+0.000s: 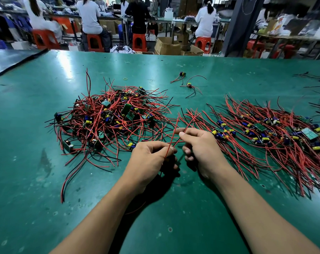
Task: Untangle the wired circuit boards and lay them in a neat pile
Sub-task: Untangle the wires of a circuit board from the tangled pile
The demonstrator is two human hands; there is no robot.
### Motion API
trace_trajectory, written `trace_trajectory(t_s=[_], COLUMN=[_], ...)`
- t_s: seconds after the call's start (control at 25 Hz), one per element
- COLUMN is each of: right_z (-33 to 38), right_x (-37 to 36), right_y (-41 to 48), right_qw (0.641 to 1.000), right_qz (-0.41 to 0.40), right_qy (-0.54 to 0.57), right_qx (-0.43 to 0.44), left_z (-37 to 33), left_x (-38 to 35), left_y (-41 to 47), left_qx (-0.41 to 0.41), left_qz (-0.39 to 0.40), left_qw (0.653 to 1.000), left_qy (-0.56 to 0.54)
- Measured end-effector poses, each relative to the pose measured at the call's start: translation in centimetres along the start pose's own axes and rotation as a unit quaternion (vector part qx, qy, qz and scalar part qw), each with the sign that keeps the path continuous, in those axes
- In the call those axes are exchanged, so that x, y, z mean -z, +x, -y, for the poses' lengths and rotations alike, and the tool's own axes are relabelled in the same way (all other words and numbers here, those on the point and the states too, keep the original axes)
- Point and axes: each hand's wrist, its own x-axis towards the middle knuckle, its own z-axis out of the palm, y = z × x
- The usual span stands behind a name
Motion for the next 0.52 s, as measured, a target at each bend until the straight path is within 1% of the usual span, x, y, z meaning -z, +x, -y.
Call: trace_trajectory(t_s=[0.16,0.28,0.36,0.44,0.52], right_z=[-0.09,-0.25,-0.45,-0.62,-0.70], right_x=[0.10,0.28,0.37,0.48,0.93], right_y=[0.19,0.26,0.30,0.44,0.92], right_qw=[0.999,0.998,0.996,0.992,0.987], right_qz=[-0.031,-0.049,-0.068,-0.097,-0.137], right_qy=[0.000,0.011,-0.001,-0.034,-0.035], right_qx=[0.031,0.039,0.052,0.074,0.075], left_z=[0.00,-0.10,-0.17,-0.19,-0.27], left_x=[-0.09,-0.11,-0.02,0.13,0.17], left_y=[0.12,0.09,0.03,-0.05,-0.15], left_qx=[0.005,0.015,0.020,0.023,0.026], left_qz=[0.001,0.001,0.005,0.008,0.014], left_qw=[1.000,1.000,1.000,1.000,0.999], left_qy=[0.005,-0.011,-0.017,-0.017,-0.015])
